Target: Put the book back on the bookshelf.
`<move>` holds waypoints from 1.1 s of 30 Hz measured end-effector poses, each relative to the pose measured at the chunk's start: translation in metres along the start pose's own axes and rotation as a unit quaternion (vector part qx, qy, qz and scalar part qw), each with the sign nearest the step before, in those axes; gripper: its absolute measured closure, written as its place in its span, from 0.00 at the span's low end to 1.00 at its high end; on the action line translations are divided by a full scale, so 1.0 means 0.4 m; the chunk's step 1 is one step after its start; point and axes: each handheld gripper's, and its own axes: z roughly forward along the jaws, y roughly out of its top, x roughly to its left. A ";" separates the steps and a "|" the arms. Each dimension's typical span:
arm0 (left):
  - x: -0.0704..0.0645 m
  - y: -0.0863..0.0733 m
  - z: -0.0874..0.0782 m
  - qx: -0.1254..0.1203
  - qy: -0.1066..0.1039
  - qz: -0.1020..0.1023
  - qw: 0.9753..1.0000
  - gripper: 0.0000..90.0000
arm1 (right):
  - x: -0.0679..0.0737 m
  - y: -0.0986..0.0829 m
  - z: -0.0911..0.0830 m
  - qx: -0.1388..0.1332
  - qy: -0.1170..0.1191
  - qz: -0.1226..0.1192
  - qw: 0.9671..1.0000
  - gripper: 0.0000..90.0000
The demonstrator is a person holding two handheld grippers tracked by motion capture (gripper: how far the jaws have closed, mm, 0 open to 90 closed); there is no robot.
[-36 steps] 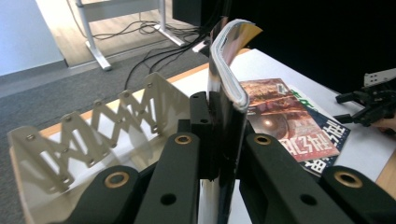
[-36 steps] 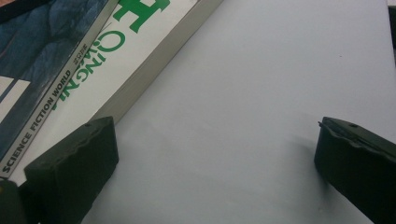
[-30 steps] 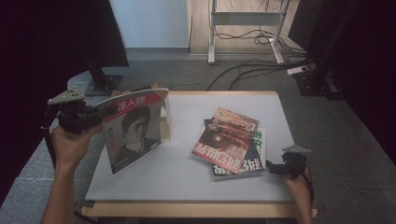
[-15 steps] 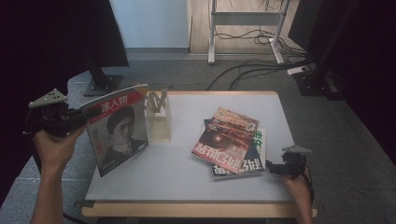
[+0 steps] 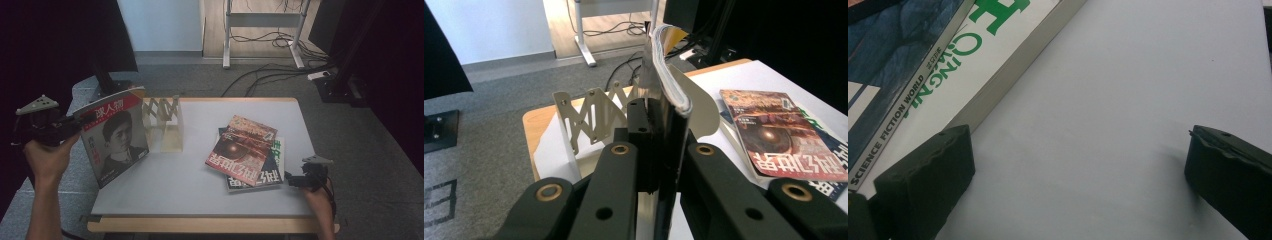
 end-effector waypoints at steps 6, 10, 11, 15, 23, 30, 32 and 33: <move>0.011 0.003 0.017 -0.001 0.014 -0.006 1.000 0.97 | 0.000 0.000 0.000 0.000 0.000 0.000 1.000 0.00; 0.017 0.004 0.037 -0.002 0.024 -0.009 1.000 0.97 | 0.000 0.000 0.000 0.000 0.000 0.000 1.000 0.00; 0.017 0.004 0.037 -0.002 0.024 -0.009 1.000 0.97 | 0.000 0.000 0.000 0.000 0.000 0.000 1.000 0.00; 0.020 0.005 0.053 -0.007 0.030 -0.012 0.999 0.97 | 0.000 0.000 0.000 0.000 0.000 0.000 1.000 0.00; 0.027 0.014 0.086 -0.024 0.040 -0.019 0.999 0.97 | 0.000 0.000 0.000 0.000 0.000 0.000 1.000 0.00; 0.034 0.008 0.117 -0.040 0.048 -0.026 0.998 0.97 | 0.000 0.000 0.000 0.000 0.000 0.000 1.000 0.00; 0.036 0.002 0.128 -0.044 0.052 -0.027 0.997 0.97 | 0.000 0.000 0.000 0.000 0.000 0.000 1.000 0.00; 0.038 -0.001 0.133 -0.044 0.052 -0.028 0.997 0.97 | 0.000 0.000 0.000 0.000 0.000 0.000 1.000 0.00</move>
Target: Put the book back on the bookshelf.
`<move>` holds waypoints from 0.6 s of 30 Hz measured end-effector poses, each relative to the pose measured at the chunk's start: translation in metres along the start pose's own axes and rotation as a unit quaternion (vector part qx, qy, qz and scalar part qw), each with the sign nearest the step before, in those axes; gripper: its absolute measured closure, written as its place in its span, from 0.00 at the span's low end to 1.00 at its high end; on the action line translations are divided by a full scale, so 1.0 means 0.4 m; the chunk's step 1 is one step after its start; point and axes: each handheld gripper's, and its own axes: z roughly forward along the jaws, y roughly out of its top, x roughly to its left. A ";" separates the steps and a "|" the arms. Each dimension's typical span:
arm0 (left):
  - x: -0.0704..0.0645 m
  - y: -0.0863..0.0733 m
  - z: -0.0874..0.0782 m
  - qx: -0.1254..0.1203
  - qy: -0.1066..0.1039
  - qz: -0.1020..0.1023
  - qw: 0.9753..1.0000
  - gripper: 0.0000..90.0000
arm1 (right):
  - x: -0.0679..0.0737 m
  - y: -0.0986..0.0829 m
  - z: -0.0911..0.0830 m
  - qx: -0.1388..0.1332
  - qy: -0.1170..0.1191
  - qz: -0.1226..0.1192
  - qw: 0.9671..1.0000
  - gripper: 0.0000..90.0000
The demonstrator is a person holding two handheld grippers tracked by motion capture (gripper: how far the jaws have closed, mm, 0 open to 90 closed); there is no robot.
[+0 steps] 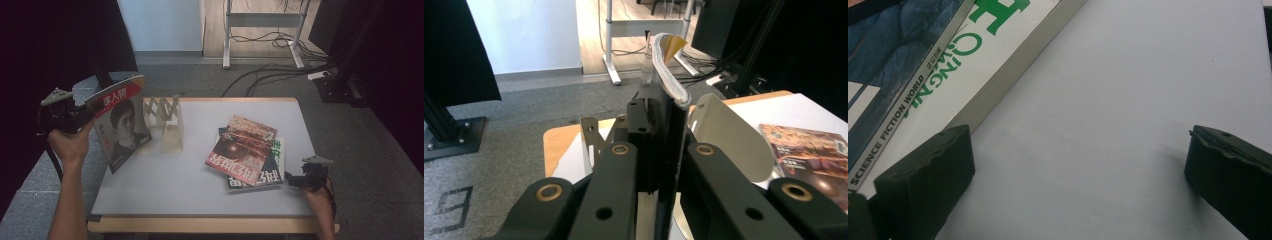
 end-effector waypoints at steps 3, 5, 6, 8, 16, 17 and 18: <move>0.004 -0.011 0.004 -0.006 0.002 0.000 1.000 0.97 | 0.000 0.000 0.000 0.000 0.000 0.000 1.000 0.00; 0.009 -0.017 0.001 -0.005 0.001 0.000 1.000 0.97 | 0.000 0.000 0.000 0.000 0.000 0.000 1.000 0.00; 0.013 -0.020 -0.005 0.000 -0.003 0.001 1.000 0.96 | 0.000 0.000 0.000 0.000 0.000 0.000 1.000 0.00; 0.013 -0.022 -0.009 0.004 0.001 0.007 1.000 0.96 | 0.000 0.000 0.000 0.000 0.000 0.000 1.000 0.00; 0.014 -0.030 -0.038 0.057 0.001 0.035 0.998 0.95 | 0.000 0.000 0.000 0.000 0.000 0.000 1.000 0.00; 0.014 -0.032 -0.040 0.064 0.004 0.038 0.997 0.95 | 0.000 0.000 0.000 0.000 0.000 0.000 1.000 0.00; 0.016 -0.036 -0.042 0.075 0.007 0.041 0.996 0.95 | 0.000 0.000 0.000 0.000 0.000 -0.001 1.000 0.00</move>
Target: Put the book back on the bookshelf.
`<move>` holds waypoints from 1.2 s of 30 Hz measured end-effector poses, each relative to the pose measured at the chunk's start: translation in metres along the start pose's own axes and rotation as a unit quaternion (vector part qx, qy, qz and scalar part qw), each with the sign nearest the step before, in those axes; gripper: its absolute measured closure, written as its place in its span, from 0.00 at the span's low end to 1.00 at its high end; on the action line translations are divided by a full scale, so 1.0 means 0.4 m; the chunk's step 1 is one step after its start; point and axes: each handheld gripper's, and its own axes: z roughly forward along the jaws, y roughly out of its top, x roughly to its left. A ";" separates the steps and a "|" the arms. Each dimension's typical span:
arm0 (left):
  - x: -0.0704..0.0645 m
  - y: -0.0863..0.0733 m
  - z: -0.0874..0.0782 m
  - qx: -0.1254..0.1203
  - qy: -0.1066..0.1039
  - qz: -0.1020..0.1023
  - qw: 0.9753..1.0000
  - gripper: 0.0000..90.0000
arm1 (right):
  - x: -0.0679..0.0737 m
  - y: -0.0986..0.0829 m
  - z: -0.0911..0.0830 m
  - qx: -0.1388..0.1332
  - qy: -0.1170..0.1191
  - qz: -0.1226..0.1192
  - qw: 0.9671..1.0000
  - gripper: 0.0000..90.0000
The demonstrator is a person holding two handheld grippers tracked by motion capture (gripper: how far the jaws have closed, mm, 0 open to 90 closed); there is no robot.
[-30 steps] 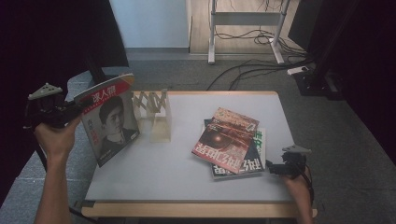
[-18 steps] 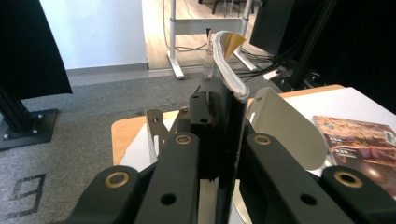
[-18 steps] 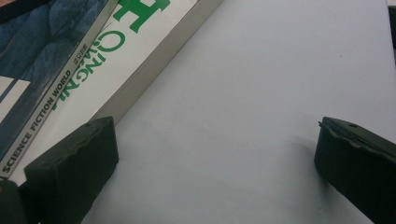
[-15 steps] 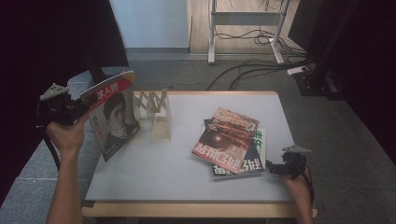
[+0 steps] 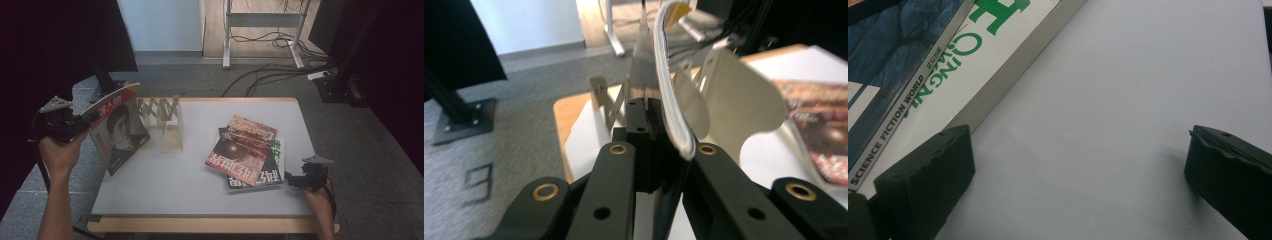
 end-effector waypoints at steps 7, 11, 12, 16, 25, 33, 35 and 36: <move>0.013 -0.020 -0.001 0.013 -0.007 -0.009 1.000 0.94 | 0.000 0.000 0.000 0.000 0.000 0.000 1.000 0.00; 0.016 -0.017 -0.005 0.027 -0.007 -0.013 1.000 0.96 | 0.000 0.000 0.000 0.000 0.000 0.000 1.000 0.00; 0.015 -0.016 -0.005 0.028 -0.005 -0.014 1.000 0.96 | 0.000 0.000 0.000 0.000 0.000 0.000 1.000 0.00; 0.020 -0.019 -0.008 0.006 -0.009 -0.035 0.999 0.97 | 0.000 0.000 0.000 0.000 0.000 0.000 1.000 0.00; 0.034 -0.017 -0.006 -0.036 -0.026 -0.066 0.997 0.97 | 0.000 0.000 0.000 0.000 0.000 0.000 1.000 0.00; 0.022 0.006 0.005 -0.057 -0.008 -0.064 0.996 0.97 | 0.000 0.000 0.000 0.000 0.000 0.000 1.000 0.00; 0.019 0.008 0.011 -0.063 -0.005 -0.064 0.996 0.97 | 0.000 0.000 0.000 0.000 0.000 0.001 1.000 0.00; 0.017 0.007 0.016 -0.067 -0.004 -0.065 0.996 0.97 | 0.000 0.000 0.000 0.000 0.000 0.001 1.000 0.00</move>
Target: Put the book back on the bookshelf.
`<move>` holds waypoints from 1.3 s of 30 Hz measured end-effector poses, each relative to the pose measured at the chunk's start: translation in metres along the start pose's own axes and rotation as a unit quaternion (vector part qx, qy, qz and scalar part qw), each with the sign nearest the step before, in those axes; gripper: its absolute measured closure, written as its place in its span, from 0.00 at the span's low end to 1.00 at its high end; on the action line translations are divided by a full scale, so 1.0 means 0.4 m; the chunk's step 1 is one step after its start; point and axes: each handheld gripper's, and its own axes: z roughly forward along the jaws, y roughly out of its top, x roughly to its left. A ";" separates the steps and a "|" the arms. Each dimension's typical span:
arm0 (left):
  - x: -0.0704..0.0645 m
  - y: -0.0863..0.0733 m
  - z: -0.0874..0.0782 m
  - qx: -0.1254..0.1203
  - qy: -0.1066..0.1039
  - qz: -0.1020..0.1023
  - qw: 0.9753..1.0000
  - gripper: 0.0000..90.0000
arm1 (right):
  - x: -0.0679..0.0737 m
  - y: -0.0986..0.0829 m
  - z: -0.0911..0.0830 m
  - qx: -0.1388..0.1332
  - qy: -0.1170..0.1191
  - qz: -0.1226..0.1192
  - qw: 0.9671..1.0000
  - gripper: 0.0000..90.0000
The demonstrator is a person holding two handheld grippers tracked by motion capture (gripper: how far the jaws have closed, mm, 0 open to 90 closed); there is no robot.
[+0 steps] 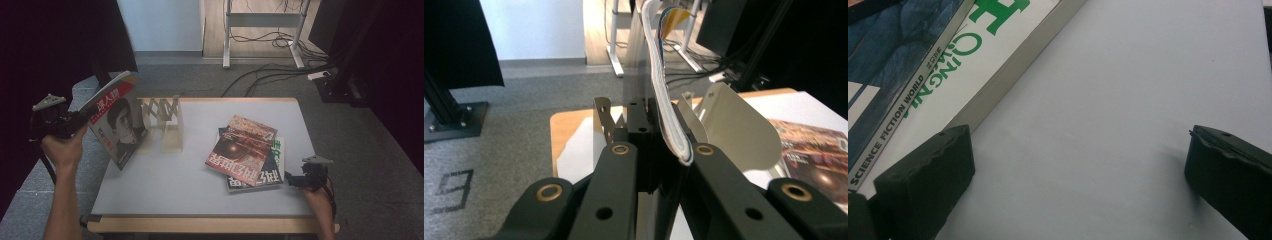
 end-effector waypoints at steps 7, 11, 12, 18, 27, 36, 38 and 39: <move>-0.007 -0.022 0.035 -0.006 0.005 0.000 1.000 0.97 | 0.000 0.000 0.000 0.000 0.000 0.000 1.000 0.00; -0.004 -0.031 0.037 -0.008 0.003 0.000 1.000 0.97 | 0.000 0.000 0.000 0.000 0.000 0.000 1.000 0.00; 0.000 -0.037 0.036 -0.007 0.000 0.002 1.000 0.96 | 0.000 0.000 0.000 0.000 0.000 0.000 1.000 0.00; 0.005 -0.052 0.036 0.009 0.005 0.019 1.000 0.94 | 0.000 0.000 0.000 0.000 0.000 0.000 1.000 0.00; 0.015 -0.048 0.036 0.031 -0.012 0.005 0.999 0.87 | 0.000 0.000 0.000 0.000 0.000 0.000 1.000 0.00; 0.012 -0.051 0.039 0.038 0.020 0.005 0.999 0.96 | 0.000 0.000 0.000 0.000 0.000 0.000 1.000 0.00; 0.012 -0.052 0.039 0.034 0.021 0.004 0.999 0.97 | 0.000 0.000 0.000 0.000 0.000 0.000 1.000 0.00; 0.012 -0.054 0.040 0.029 0.022 0.002 0.999 0.97 | 0.000 0.000 0.000 0.000 0.000 0.000 1.000 0.00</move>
